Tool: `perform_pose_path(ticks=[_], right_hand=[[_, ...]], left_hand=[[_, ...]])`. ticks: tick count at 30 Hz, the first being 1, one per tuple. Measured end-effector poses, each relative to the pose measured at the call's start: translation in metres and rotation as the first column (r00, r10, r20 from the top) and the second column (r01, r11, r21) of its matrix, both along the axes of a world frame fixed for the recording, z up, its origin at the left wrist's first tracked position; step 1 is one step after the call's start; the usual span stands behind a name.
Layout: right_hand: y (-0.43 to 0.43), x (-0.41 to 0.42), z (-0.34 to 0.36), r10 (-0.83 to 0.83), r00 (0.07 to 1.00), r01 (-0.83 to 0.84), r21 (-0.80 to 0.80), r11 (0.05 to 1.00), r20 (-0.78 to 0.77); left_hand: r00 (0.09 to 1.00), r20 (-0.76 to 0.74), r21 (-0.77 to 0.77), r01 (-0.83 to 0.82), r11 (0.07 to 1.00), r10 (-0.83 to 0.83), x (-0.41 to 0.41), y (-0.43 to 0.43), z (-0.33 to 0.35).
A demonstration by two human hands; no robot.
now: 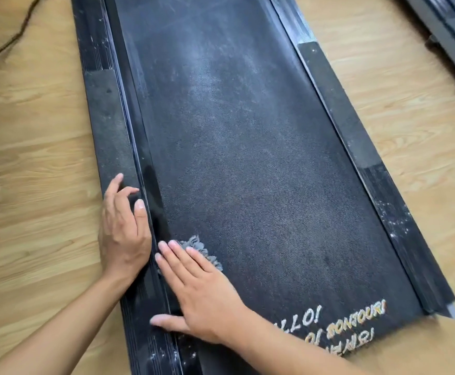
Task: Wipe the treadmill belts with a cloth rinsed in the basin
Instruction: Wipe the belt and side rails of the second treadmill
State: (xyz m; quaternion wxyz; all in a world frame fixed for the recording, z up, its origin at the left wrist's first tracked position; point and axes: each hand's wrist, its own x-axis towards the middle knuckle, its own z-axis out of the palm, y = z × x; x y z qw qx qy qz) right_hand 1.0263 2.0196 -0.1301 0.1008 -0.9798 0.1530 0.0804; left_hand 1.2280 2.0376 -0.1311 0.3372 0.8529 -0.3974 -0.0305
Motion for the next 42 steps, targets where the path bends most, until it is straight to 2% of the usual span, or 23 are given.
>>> perform_pose_path(ticks=[2,3,6,9,11,14,18,19,21,23,25,27,29,32,34,36,39,42], right_hand=[[-0.025,-0.019,0.000,0.113,0.993,-0.112,-0.015,0.994,0.018],[-0.044,-0.030,0.002,0.096,0.995,-0.096,-0.001,0.995,0.028],[-0.110,-0.081,0.001,-0.202,0.979,0.201,0.018,0.979,0.014],[-0.175,-0.158,0.004,-0.530,0.848,0.529,-0.019,0.848,-0.033],[-0.202,-0.202,0.008,-0.664,0.742,0.666,-0.012,0.746,-0.088],[-0.211,-0.227,0.006,-0.725,0.684,0.728,0.001,0.686,-0.081],[-0.179,-0.187,0.003,-0.852,0.524,0.852,0.028,0.523,-0.027],[-0.164,-0.169,0.005,-0.840,0.541,0.841,0.026,0.541,-0.035],[-0.124,-0.130,0.009,-0.744,0.665,0.747,0.036,0.664,-0.061],[-0.075,-0.088,0.017,-0.591,0.801,0.597,0.053,0.800,-0.094],[-0.024,-0.050,0.020,-0.437,0.895,0.444,0.099,0.890,-0.085],[0.018,-0.023,0.016,-0.299,0.952,0.305,0.145,0.941,-0.061],[0.048,-0.021,0.010,-0.161,0.985,0.167,0.116,0.979,-0.058],[0.032,-0.053,0.004,-0.013,0.999,0.014,0.036,0.999,-0.030],[-0.007,-0.087,0.004,-0.065,0.998,0.065,0.035,0.997,0.001],[-0.056,-0.129,0.003,-0.226,0.974,0.226,0.032,0.974,-0.004],[-0.133,-0.209,0.006,-0.519,0.851,0.520,-0.011,0.854,-0.083],[-0.169,-0.279,0.013,-0.621,0.766,0.626,-0.031,0.779,-0.167]], left_hand=[[1.000,0.003,-0.011,0.001,1.000,-0.001,0.001,0.002,-0.001],[1.000,0.007,-0.015,0.009,1.000,-0.009,0.002,0.002,-0.002],[1.000,0.015,-0.008,0.022,1.000,-0.022,0.003,0.002,-0.004],[0.999,0.028,0.016,0.019,1.000,-0.020,0.001,0.001,-0.004],[0.999,0.036,0.010,0.024,1.000,-0.024,0.000,0.001,-0.004],[0.999,0.036,-0.013,0.036,0.999,-0.036,0.000,0.001,-0.003],[0.999,0.038,-0.016,0.040,0.999,-0.039,0.001,0.001,-0.005],[0.999,0.034,-0.010,0.039,0.999,-0.039,0.001,0.001,-0.005],[0.999,0.037,0.012,0.034,0.999,-0.034,0.001,0.001,-0.004],[0.998,0.050,0.041,0.034,0.999,-0.036,0.000,0.001,-0.003],[0.998,0.062,0.050,0.029,0.998,-0.032,-0.002,0.001,0.000],[0.997,0.068,0.050,0.026,0.998,-0.029,-0.003,-0.002,0.001],[0.996,0.080,0.049,0.026,0.998,-0.030,-0.002,-0.001,-0.001],[0.996,0.087,0.026,0.034,0.999,-0.036,0.000,0.000,-0.003],[0.997,0.065,0.023,0.035,0.999,-0.036,-0.001,-0.003,-0.003],[0.997,0.073,0.028,0.004,1.000,-0.006,-0.001,0.001,-0.004],[0.995,0.091,0.028,0.023,0.999,-0.026,-0.002,0.000,-0.006],[0.995,0.096,0.026,0.003,1.000,-0.005,-0.002,-0.001,-0.006]])
